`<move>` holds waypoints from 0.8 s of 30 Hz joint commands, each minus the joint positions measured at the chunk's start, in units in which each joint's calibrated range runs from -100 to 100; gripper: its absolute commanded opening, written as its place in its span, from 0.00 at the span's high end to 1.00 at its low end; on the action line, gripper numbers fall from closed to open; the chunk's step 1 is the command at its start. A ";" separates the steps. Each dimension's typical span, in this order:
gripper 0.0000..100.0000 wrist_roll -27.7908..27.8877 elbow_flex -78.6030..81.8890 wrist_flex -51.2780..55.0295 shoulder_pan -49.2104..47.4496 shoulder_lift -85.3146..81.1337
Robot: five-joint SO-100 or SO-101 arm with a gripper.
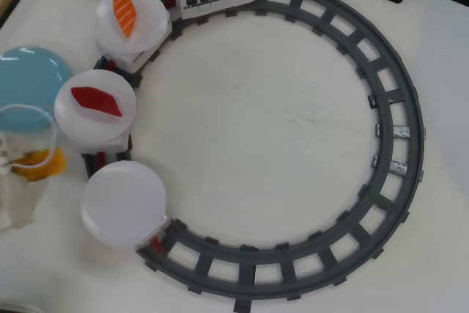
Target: Pick up the sushi from the Shinkansen and put it on the blue dish
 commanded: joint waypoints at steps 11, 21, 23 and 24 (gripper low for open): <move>0.97 0.35 -2.92 -4.93 -23.97 -5.07; 0.97 5.16 -3.28 -17.76 -23.44 11.10; 0.97 5.95 -3.73 -20.39 -23.27 16.08; 0.97 6.58 -3.73 -21.83 -23.27 18.82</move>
